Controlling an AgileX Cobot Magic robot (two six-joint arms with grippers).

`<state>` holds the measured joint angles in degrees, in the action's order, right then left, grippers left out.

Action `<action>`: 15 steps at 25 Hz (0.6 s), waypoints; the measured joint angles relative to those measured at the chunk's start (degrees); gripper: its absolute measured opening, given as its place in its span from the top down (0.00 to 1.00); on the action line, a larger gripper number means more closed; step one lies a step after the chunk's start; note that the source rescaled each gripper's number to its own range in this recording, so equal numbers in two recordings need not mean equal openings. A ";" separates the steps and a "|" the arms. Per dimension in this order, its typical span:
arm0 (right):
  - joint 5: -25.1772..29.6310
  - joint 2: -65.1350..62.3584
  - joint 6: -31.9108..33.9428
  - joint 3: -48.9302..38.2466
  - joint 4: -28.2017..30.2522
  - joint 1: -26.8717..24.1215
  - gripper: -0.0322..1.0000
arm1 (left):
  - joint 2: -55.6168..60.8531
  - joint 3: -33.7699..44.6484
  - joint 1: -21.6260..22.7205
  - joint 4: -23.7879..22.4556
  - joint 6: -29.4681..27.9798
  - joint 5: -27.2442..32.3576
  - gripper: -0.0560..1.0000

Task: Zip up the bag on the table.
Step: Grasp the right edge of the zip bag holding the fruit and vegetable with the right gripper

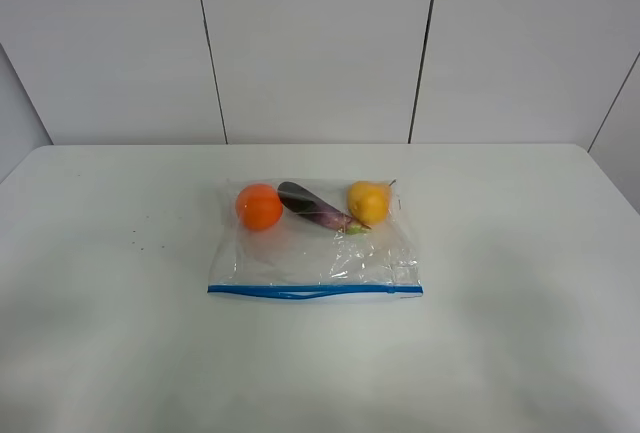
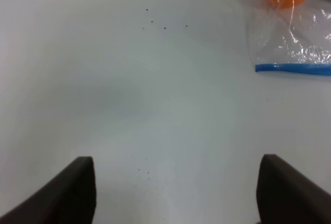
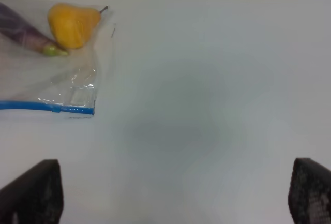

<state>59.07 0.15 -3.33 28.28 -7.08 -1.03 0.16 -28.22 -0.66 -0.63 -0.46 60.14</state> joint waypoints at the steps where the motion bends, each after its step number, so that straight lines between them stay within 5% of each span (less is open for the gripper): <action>1: 0.00 0.00 0.00 0.00 0.00 0.00 0.03 | 0.00 0.00 0.00 0.00 0.00 0.00 0.11; 15: 0.00 0.89 0.00 0.00 0.00 0.00 0.03 | 0.00 0.00 0.00 0.00 0.00 0.00 0.11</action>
<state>59.07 1.04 -3.33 28.28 -7.08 -1.03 0.16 -28.22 -0.66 -0.63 -0.46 60.14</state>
